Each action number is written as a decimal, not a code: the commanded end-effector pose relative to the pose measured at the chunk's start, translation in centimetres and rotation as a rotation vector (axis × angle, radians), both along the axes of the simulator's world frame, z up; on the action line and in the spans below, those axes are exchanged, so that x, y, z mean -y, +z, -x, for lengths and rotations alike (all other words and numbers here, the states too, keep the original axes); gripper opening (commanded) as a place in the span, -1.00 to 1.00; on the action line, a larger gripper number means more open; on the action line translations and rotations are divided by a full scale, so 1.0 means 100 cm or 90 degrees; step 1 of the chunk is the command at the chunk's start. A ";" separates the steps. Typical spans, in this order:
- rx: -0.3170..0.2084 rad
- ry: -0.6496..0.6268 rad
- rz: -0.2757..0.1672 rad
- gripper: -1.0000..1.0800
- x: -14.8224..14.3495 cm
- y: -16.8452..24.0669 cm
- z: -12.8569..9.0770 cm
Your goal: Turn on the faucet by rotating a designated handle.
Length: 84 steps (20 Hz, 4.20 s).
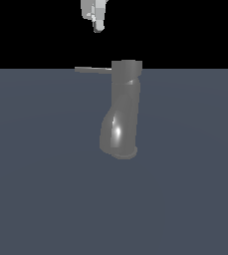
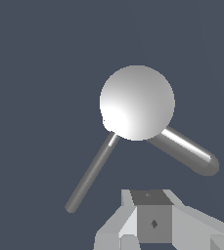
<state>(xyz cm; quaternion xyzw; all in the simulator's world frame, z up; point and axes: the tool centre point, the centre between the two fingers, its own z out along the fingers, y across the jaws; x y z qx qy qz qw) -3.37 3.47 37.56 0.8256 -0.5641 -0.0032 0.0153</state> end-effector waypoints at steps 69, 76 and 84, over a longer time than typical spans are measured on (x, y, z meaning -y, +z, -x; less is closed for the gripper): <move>0.018 -0.352 -0.009 -1.00 -0.060 -0.091 0.020; 0.020 -0.355 -0.010 -1.00 -0.047 -0.091 0.029; 0.019 -0.354 -0.010 -1.00 -0.030 -0.091 0.053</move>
